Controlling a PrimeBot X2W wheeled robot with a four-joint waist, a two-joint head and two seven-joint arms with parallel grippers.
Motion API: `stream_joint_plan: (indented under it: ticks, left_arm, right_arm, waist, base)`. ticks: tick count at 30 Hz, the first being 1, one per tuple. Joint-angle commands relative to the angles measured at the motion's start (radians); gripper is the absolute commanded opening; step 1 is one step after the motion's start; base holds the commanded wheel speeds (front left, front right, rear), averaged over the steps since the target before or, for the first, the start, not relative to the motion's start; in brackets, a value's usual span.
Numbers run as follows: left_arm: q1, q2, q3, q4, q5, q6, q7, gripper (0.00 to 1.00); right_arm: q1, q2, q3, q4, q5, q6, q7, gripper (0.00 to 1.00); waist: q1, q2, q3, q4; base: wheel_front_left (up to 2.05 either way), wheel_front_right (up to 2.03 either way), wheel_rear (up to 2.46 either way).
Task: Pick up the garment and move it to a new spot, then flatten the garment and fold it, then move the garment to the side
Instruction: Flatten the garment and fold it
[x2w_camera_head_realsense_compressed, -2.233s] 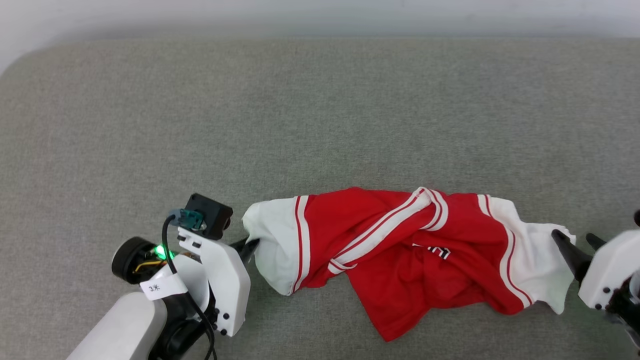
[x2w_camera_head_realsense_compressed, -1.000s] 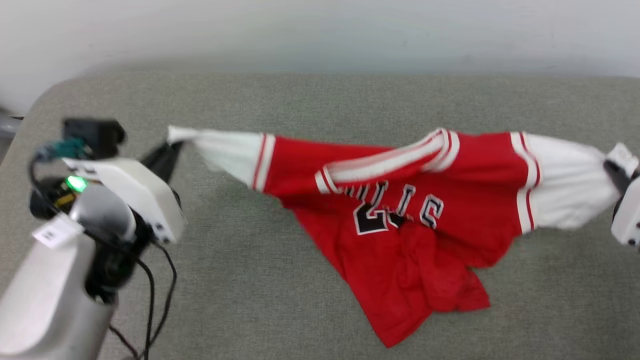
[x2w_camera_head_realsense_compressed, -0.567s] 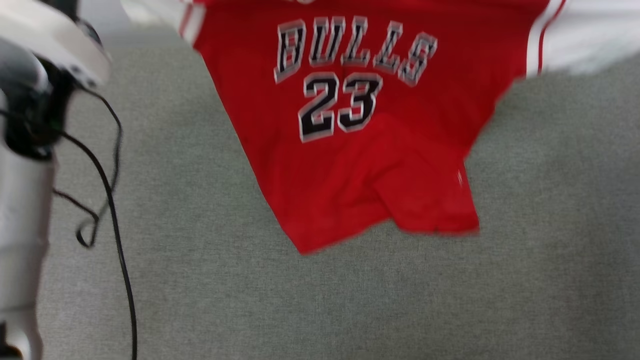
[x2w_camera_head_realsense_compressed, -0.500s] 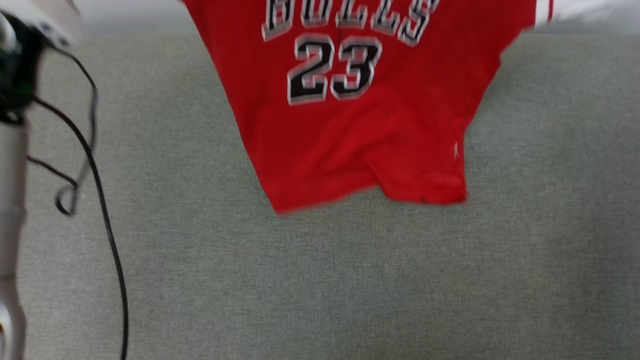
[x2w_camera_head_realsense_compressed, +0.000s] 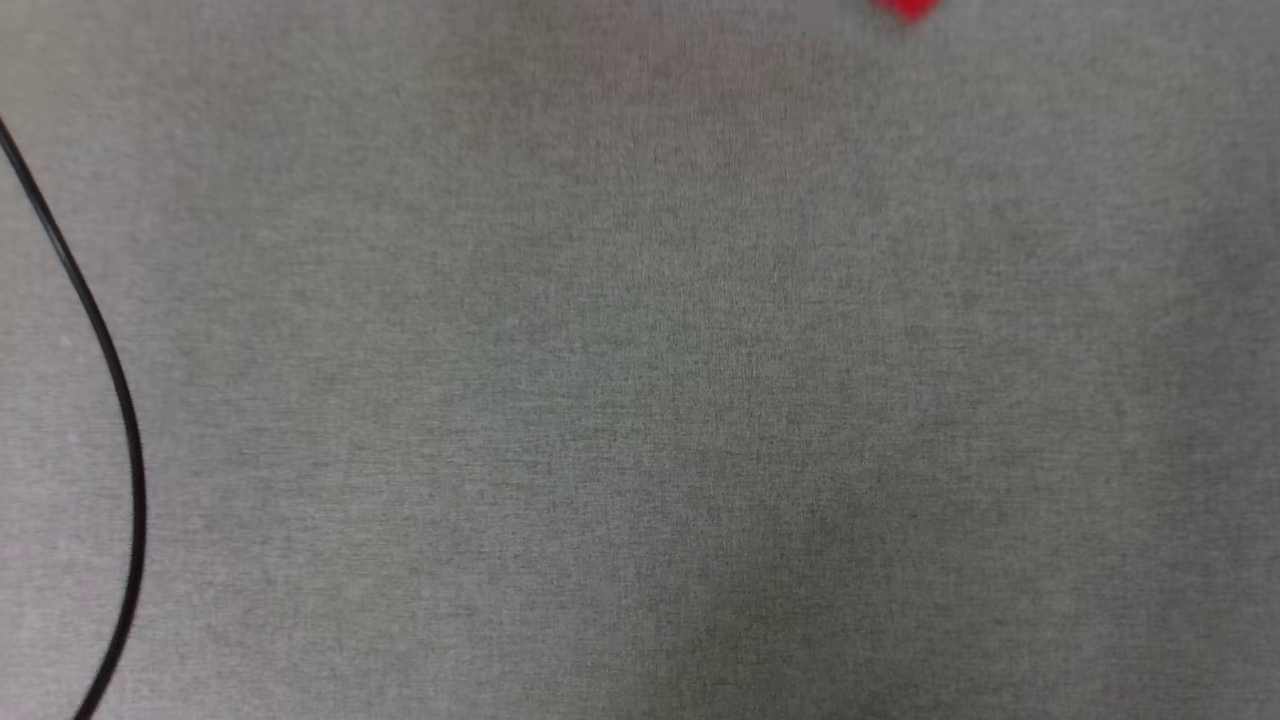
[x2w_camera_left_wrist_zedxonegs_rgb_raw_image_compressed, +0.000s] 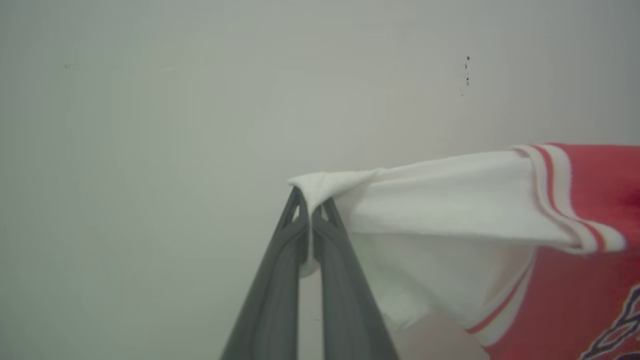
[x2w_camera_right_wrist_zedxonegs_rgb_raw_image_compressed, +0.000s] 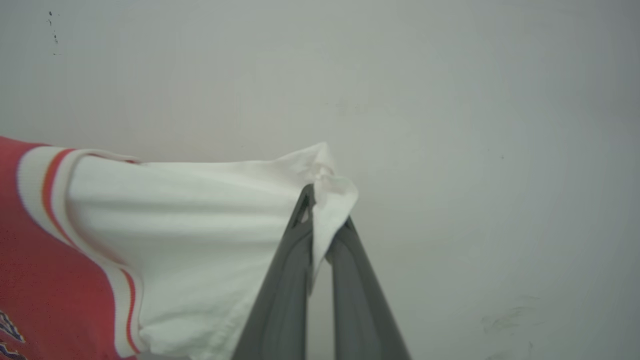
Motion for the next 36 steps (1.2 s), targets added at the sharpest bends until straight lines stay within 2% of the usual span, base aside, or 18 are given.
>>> stream_joint_plan:
  ticks: [1,5,10,17,22,23,31,36]
  left_arm:
    - [-0.020,0.015,0.008,0.019,0.005,-0.003,-0.010,0.00]
    - [-0.083,0.016,0.006,0.068,-0.001,-0.013,-0.025,0.00]
    - [-0.091,-0.012,0.005,0.125,-0.032,-0.025,-0.025,0.00]
    - [-0.013,-0.052,0.013,0.210,-0.118,-0.048,0.015,0.00]
    - [0.091,-0.072,0.016,0.243,-0.179,-0.055,0.035,0.00]
    - [0.162,-0.085,0.014,0.251,-0.208,-0.056,0.035,0.00]
    - [0.496,-0.113,-0.027,0.227,-0.298,-0.058,-0.019,0.00]
    - [0.654,-0.112,-0.045,0.198,-0.332,-0.058,-0.058,0.00]
  right_arm:
    - [-0.026,0.000,-0.009,0.018,-0.005,-0.002,-0.011,0.00]
    - [-0.100,0.020,0.006,0.064,-0.019,-0.002,-0.035,0.00]
    - [-0.135,0.047,0.040,0.115,-0.027,-0.002,-0.059,0.00]
    - [-0.059,0.061,0.066,0.157,-0.003,-0.002,-0.090,0.00]
    - [0.065,0.055,0.098,0.162,0.036,-0.002,-0.098,0.00]
    - [0.157,0.048,0.114,0.163,0.066,-0.002,-0.093,0.00]
    - [0.571,0.023,0.152,0.117,0.202,-0.002,-0.102,0.00]
    - [0.764,0.021,0.149,0.070,0.260,-0.002,-0.108,0.00]
  waist:
    - [-0.0002,0.0000,0.038,-0.007]
    - [-0.0002,0.0000,0.081,-0.013]
    - [-0.0002,0.0000,0.130,-0.013]
    - [-0.0002,0.0000,0.157,-0.003]
    - [-0.0002,0.0000,0.128,0.000]
    - [-0.0002,0.0000,0.105,0.003]
    - [-0.0002,0.0000,-0.033,0.009]
    - [-0.0002,0.0000,-0.111,0.006]
  base:
    - [0.00,0.00,0.00]
    - [0.00,0.00,0.00]
    - [0.00,0.00,0.00]
    - [0.00,0.00,0.00]
    - [0.00,0.00,0.00]
    - [0.00,0.00,0.00]
    - [0.00,0.00,0.00]
    - [0.00,0.00,0.00]
